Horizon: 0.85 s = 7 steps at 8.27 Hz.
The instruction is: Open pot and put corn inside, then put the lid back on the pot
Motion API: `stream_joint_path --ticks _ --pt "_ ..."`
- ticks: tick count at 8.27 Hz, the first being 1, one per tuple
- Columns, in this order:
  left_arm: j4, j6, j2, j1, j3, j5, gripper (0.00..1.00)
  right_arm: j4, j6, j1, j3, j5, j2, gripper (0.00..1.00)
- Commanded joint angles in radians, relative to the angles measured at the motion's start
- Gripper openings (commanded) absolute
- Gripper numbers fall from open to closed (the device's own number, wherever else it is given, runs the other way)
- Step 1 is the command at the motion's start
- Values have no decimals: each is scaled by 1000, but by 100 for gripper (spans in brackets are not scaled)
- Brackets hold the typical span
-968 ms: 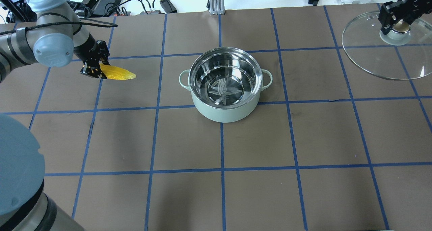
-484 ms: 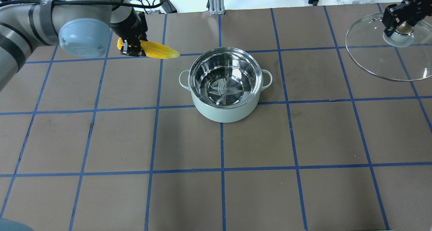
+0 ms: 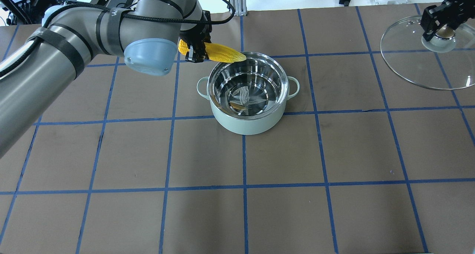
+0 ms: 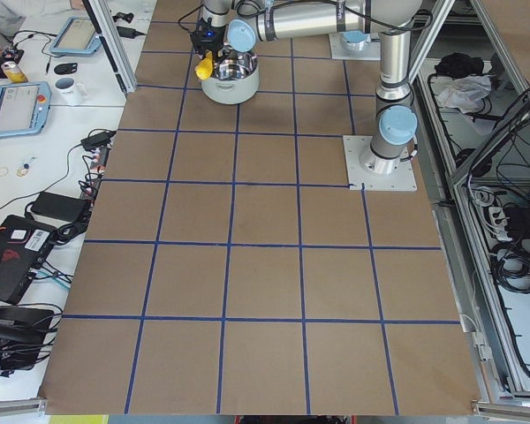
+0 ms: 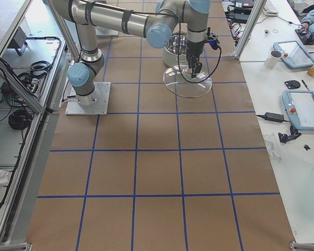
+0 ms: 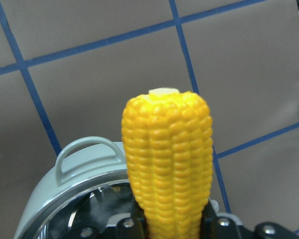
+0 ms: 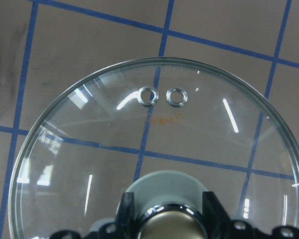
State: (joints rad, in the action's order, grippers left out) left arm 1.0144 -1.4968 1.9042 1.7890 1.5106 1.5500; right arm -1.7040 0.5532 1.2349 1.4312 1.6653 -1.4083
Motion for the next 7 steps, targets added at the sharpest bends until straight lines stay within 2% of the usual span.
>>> stream_joint_path --ticks 1,3,6,7 --pt "-22 -54 32 59 3 -80 0 7 2 0 0 5 0 9" --pt "-63 -134 84 116 3 -82 0 12 2 0 0 4 0 9" --pt "-89 -132 113 128 7 -84 0 10 2 0 0 1 0 9" --pt "-86 -134 111 128 10 -79 39 12 2 0 0 -1 0 9"
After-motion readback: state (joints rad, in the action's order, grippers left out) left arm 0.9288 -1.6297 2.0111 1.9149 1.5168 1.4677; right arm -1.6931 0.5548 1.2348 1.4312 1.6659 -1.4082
